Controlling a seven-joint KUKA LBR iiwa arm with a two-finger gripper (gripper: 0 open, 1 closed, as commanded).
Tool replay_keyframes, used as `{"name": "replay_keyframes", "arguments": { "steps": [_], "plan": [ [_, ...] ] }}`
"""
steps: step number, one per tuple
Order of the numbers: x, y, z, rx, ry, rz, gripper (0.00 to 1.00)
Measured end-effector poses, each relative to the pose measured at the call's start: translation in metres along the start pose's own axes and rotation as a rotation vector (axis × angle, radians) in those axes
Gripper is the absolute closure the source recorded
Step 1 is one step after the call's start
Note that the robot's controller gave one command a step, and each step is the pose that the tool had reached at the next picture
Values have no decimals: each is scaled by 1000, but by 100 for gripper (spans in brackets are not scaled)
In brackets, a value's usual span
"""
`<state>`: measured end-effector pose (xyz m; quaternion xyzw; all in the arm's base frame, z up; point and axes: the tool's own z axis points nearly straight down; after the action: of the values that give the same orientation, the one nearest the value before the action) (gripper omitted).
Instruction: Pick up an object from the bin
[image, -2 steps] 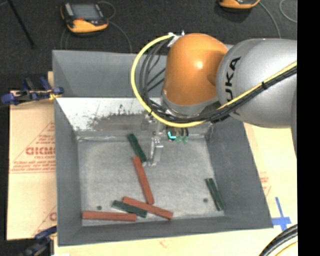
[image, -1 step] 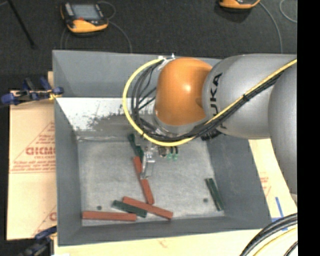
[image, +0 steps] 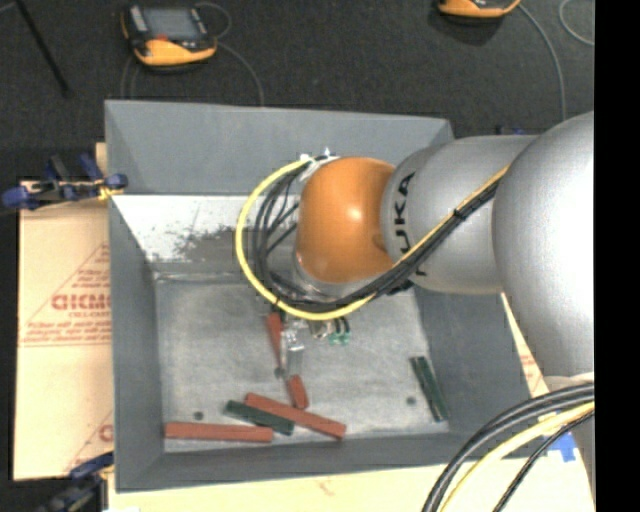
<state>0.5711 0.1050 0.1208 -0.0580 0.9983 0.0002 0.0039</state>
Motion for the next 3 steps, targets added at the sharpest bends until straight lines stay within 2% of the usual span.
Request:
{"name": "replay_keyframes", "arguments": {
  "steps": [1, 2, 3],
  "plan": [
    [44, -5, 28, -1, 7, -116, 0],
    [53, 20, 42, 0, 9, -86, 0],
    [80, 16, 47, -1, 2, -108, 100]
  ]
}}
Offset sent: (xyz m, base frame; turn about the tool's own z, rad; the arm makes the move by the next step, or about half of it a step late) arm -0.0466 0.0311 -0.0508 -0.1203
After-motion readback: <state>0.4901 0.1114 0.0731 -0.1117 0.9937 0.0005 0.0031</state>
